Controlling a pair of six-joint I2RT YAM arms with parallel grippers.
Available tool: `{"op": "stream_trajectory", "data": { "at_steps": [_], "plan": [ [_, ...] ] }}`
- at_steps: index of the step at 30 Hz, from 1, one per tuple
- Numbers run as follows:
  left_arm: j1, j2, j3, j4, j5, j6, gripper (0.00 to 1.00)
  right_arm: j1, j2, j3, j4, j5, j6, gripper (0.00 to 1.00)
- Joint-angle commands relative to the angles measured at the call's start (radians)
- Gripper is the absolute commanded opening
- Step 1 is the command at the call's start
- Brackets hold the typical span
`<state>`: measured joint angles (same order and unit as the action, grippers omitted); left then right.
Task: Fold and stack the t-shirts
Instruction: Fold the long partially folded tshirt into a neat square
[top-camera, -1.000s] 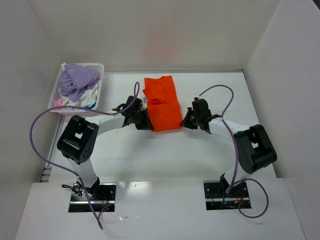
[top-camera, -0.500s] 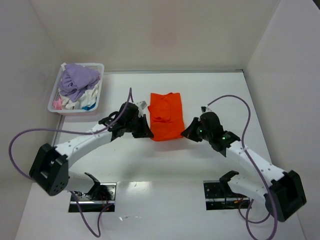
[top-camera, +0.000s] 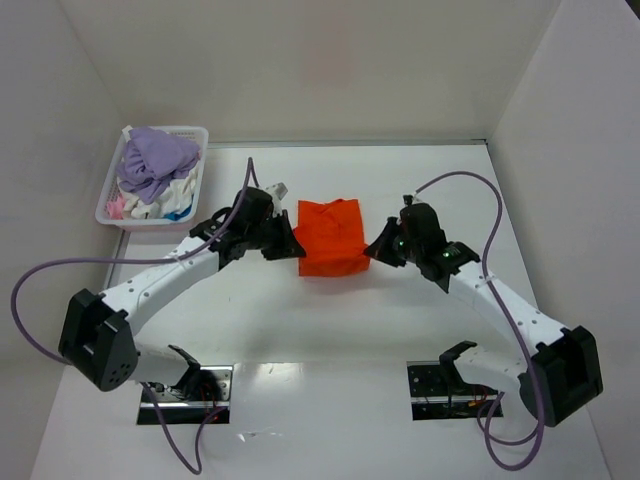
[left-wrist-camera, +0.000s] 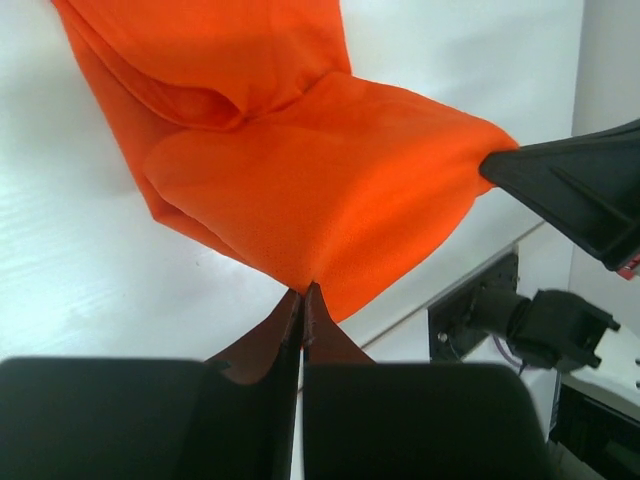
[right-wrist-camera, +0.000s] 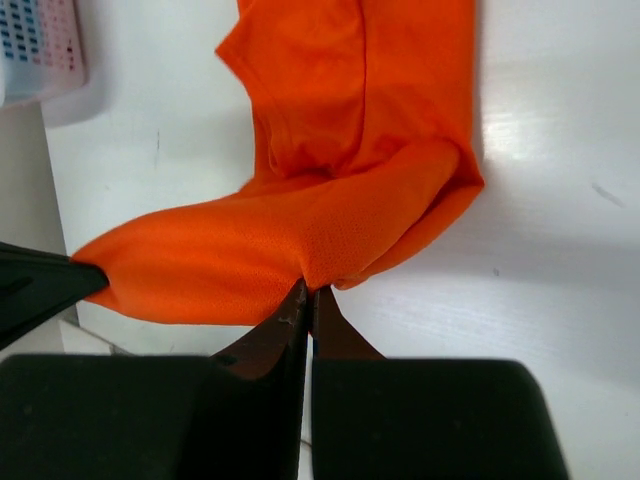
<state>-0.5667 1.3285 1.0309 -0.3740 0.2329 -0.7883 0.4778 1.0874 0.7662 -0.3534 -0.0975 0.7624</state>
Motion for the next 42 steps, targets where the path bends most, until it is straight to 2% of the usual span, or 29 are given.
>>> {"op": "stream_trajectory", "data": {
  "at_steps": [1,8,16,25,38,42],
  "plan": [
    [0.01,0.058,0.076,0.001,-0.001,0.014,0.0,-0.042,0.06,0.105,0.037,0.018,-0.066,0.0],
    [0.06,0.198,0.184,0.021,0.022,0.023,0.0,-0.097,0.201,0.215,0.097,-0.03,-0.089,0.0],
    [0.099,0.25,0.256,0.041,0.055,0.014,0.0,-0.107,0.299,0.309,0.108,-0.039,-0.118,0.0],
    [0.155,0.268,0.265,0.052,0.075,0.014,0.0,-0.128,0.374,0.409,0.12,-0.05,-0.137,0.0],
    [0.228,0.362,0.302,0.092,0.112,0.014,0.0,-0.146,0.595,0.582,0.139,-0.08,-0.175,0.01],
    [0.237,0.362,0.32,0.092,0.123,0.035,0.0,-0.156,0.603,0.602,0.139,-0.102,-0.184,0.0]
  ]
}}
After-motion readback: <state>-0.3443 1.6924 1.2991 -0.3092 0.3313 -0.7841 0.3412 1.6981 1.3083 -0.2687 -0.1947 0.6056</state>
